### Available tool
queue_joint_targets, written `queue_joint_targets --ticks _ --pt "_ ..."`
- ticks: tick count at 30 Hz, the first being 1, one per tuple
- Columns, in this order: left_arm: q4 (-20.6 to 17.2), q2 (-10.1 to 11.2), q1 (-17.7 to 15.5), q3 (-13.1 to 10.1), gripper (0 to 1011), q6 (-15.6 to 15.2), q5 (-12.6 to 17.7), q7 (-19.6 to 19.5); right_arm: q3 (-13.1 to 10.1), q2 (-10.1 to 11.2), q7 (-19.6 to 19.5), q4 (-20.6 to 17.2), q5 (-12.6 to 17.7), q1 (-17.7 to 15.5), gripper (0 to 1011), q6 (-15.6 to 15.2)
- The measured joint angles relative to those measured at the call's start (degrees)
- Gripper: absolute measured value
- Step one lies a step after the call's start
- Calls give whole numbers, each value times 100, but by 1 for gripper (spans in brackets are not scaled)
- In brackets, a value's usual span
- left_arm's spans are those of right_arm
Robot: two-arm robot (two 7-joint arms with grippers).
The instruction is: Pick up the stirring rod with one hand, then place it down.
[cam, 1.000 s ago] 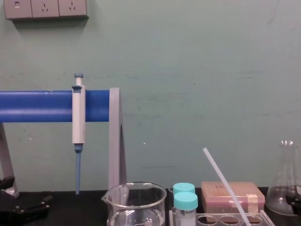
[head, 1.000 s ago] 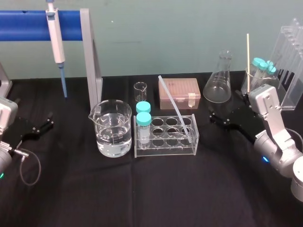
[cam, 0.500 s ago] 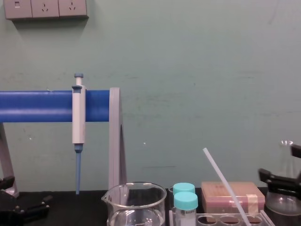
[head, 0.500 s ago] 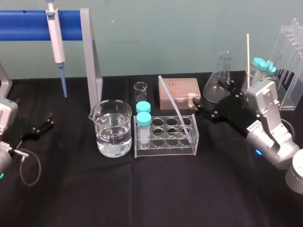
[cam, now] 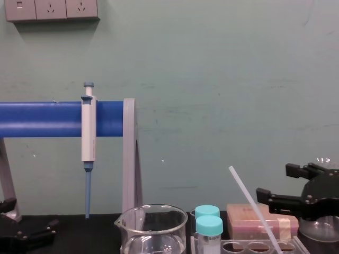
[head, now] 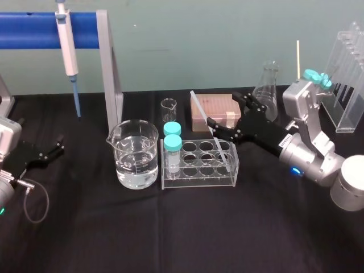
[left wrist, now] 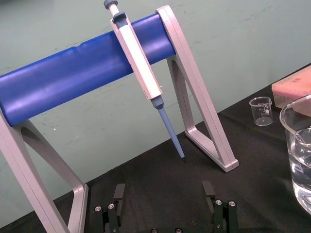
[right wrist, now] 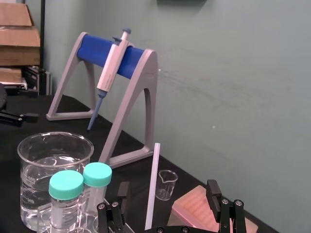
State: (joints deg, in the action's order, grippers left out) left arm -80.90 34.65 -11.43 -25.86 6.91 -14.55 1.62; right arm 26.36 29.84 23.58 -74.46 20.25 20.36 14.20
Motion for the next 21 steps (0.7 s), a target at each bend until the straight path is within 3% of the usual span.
queue_joint_targets --ticks 21 --pt "0 0 0 0 1000 0 0 0 -35 -593 1418 1538 317 1056 1003 -224"
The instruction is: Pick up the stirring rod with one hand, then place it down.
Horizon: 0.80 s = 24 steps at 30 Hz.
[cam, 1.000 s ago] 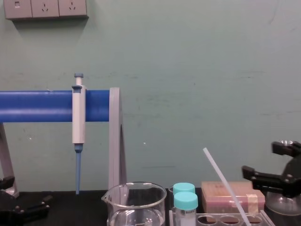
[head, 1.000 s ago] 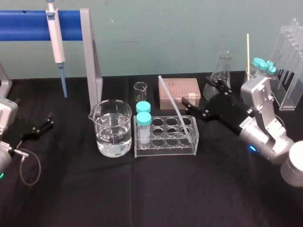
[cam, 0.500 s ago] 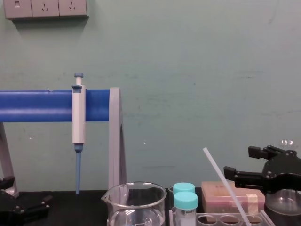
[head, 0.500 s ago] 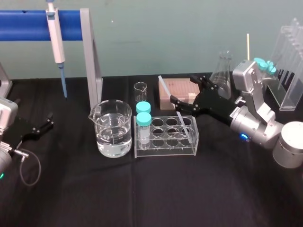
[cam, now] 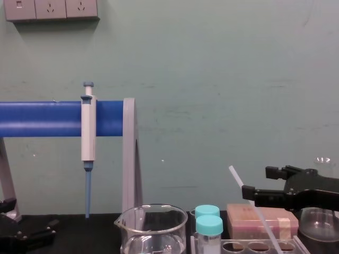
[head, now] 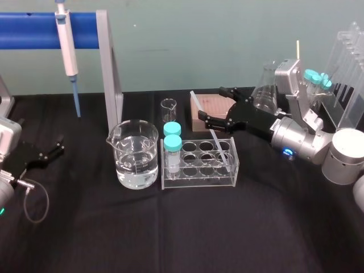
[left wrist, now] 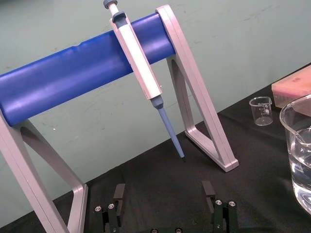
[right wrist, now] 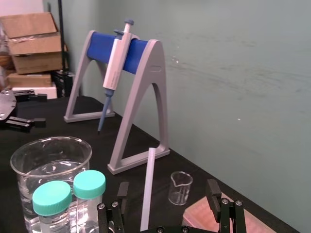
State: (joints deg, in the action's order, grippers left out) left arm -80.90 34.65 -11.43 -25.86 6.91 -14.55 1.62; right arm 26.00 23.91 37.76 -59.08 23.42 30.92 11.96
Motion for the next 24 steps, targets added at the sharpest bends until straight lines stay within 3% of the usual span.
queue_joint_targets --ticks 10,17,24 --pt "0 0 0 0 1000 0 0 0 8 -191 338 428 -7 244 1003 -10" --pt "0 0 0 0 1000 0 0 0 73 -356 634 939 29 529 1003 -152" --pt "0 0 0 0 1000 0 0 0 117 -404 652 1052 -56 597 1003 -112"
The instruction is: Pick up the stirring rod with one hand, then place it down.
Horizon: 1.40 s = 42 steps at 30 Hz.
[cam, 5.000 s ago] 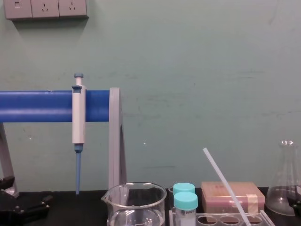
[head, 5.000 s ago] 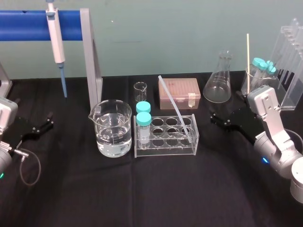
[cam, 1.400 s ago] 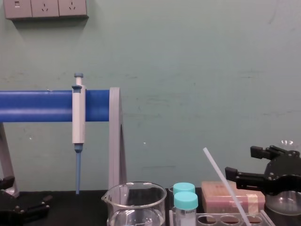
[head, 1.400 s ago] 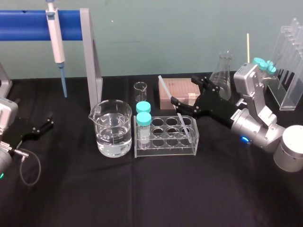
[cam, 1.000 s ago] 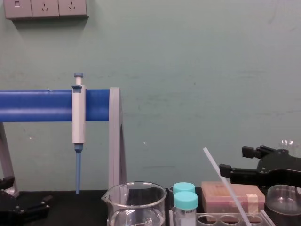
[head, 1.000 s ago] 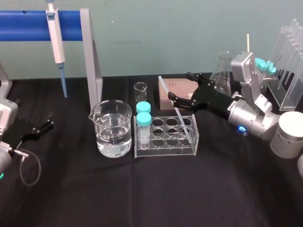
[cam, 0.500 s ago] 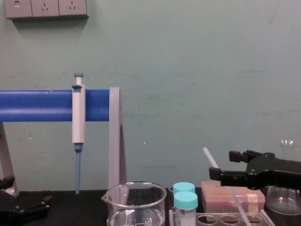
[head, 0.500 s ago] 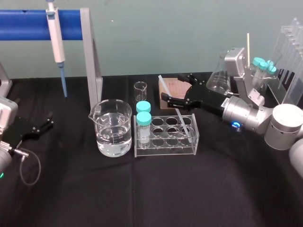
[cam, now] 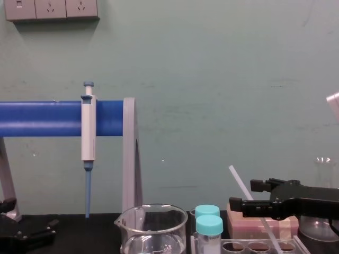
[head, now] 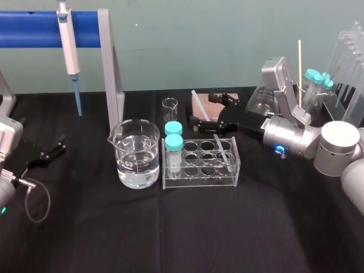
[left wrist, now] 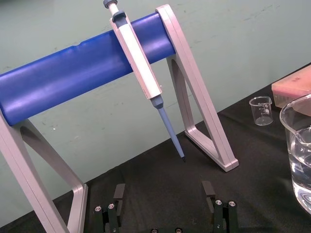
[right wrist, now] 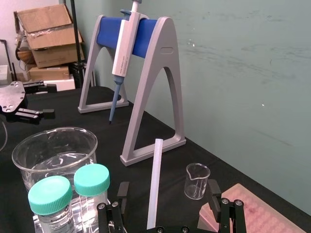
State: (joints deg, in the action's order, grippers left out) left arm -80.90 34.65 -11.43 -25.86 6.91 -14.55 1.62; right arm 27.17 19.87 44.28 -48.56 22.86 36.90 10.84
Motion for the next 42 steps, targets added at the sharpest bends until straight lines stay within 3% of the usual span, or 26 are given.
queue_joint_targets --ticks 19,31,32,42 --pt "0 0 0 0 1000 0 0 0 -10 11 -9 -19 22 -12 982 -13" --pt "0 0 0 0 1000 0 0 0 -12 15 -13 -26 31 -17 682 -16" --pt "0 0 0 0 1000 0 0 0 -12 15 -13 -27 31 -18 612 -16" --pt "0 0 0 0 1000 0 0 0 -12 16 -13 -28 32 -18 308 -16"
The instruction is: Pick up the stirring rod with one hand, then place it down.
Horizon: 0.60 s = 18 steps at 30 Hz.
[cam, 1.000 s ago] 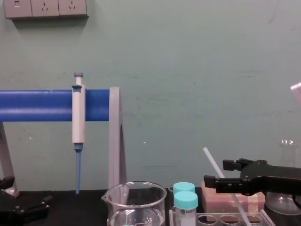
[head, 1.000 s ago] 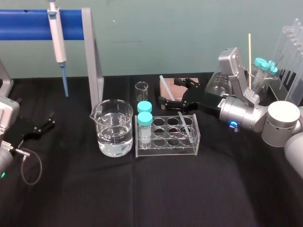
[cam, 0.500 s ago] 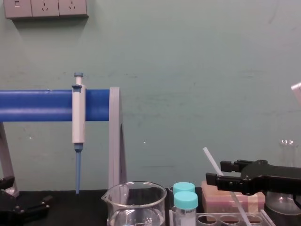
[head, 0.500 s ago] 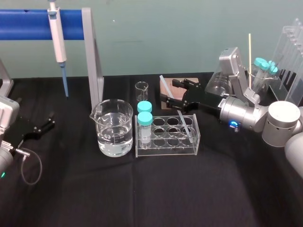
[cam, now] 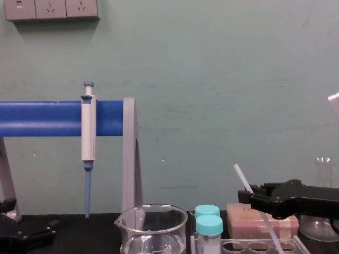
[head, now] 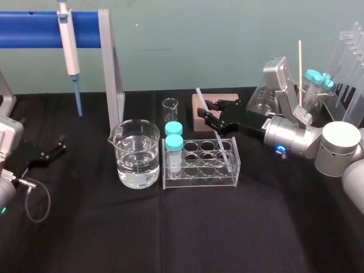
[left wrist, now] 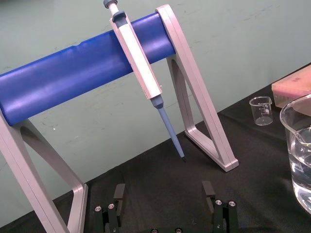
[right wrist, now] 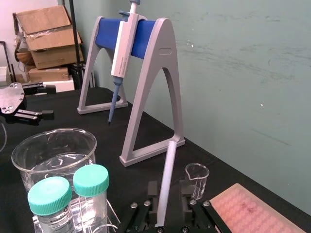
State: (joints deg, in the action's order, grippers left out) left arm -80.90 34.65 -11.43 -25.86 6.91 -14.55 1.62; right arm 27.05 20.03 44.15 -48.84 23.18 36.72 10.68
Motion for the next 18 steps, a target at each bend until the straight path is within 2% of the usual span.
queue_joint_targets --ticks 5,7,18 --pt "0 0 0 0 1000 0 0 0 0 0 0 0 0 0 138 0" --pt "0 0 0 0 1000 0 0 0 0 0 0 0 0 0 103 0" --pt "0 0 0 0 1000 0 0 0 0 0 0 0 -1 0 77 0"
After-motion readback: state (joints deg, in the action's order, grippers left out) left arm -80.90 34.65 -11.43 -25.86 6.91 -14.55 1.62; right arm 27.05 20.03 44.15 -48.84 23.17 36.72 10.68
